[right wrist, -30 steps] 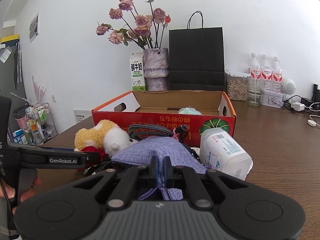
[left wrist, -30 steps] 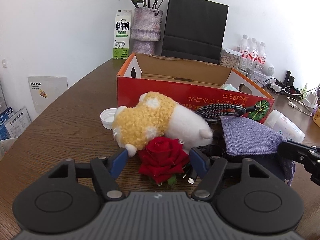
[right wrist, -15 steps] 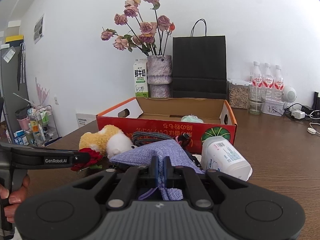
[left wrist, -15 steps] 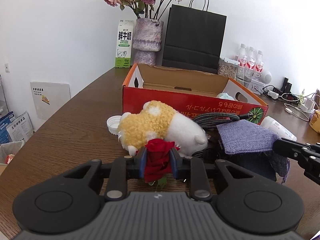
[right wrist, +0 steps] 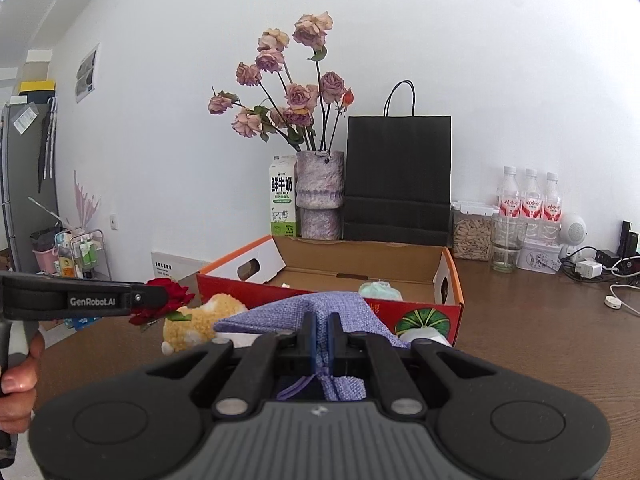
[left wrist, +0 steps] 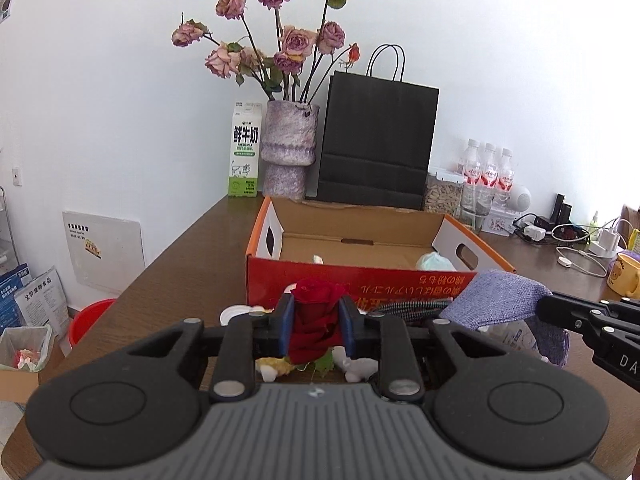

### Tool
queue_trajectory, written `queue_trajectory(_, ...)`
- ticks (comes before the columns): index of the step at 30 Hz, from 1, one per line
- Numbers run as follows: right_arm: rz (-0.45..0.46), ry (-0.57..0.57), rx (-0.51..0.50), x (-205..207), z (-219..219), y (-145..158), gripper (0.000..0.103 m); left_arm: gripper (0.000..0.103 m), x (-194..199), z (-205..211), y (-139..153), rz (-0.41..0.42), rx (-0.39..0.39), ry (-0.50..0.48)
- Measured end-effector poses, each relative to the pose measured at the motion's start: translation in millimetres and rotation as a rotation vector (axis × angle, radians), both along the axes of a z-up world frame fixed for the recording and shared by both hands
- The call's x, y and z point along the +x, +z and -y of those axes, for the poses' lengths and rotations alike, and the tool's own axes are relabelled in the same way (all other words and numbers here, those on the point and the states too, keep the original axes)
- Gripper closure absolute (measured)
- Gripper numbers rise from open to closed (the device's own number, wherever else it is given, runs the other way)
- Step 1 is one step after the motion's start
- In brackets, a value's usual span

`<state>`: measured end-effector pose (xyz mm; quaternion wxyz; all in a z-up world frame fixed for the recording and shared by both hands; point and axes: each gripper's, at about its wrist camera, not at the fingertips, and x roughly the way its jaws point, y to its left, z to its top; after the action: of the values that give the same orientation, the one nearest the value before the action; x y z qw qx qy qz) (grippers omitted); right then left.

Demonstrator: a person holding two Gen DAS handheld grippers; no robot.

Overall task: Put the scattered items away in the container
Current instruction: 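Lift rose and purple pouch over the box and release both inside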

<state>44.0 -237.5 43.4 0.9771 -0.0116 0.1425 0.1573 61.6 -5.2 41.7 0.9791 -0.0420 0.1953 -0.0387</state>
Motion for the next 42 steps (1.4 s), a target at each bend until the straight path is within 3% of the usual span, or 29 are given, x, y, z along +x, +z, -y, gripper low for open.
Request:
queue_trajectory(8, 0.09, -0.038, 0.017, 28.2, 1.2, 28.6, 0.099, 0.079, 24.4, 11.3, 32.4, 0.092, -0.003, -0.002)
queue_trajectory(19, 0.078, -0.122, 0.053, 132.5, -15.7, 45.8, 0.099, 0.079, 105.4, 34.6, 43.1, 0.128, -0.021, 0.029)
queue_trajectory(25, 0.003, -0.187, 0.095, 193.0, -23.6, 34.7, 0.099, 0.078, 164.7, 35.8, 35.5, 0.102, -0.045, 0.074)
queue_trajectory(28, -0.035, -0.195, 0.079, 208.2, -25.9, 19.9, 0.099, 0.078, 187.8, 34.7, 17.9, 0.067, -0.048, 0.084)
queue_trajectory(31, -0.084, -0.2, 0.059, 216.0, -25.6, 9.0, 0.099, 0.078, 204.1, 35.3, 0.3, -0.02, -0.023, 0.077)
queue_trajectory(34, -0.112, -0.198, 0.052, 220.8, -26.7, 3.1, 0.099, 0.078, 209.4, 32.5, -9.3, -0.057, -0.026, 0.083)
queue_trajectory(42, -0.137, -0.201, 0.051, 222.9, -23.8, -3.7, 0.098, 0.078, 205.5, 33.8, -12.0, -0.052, 0.003, 0.097)
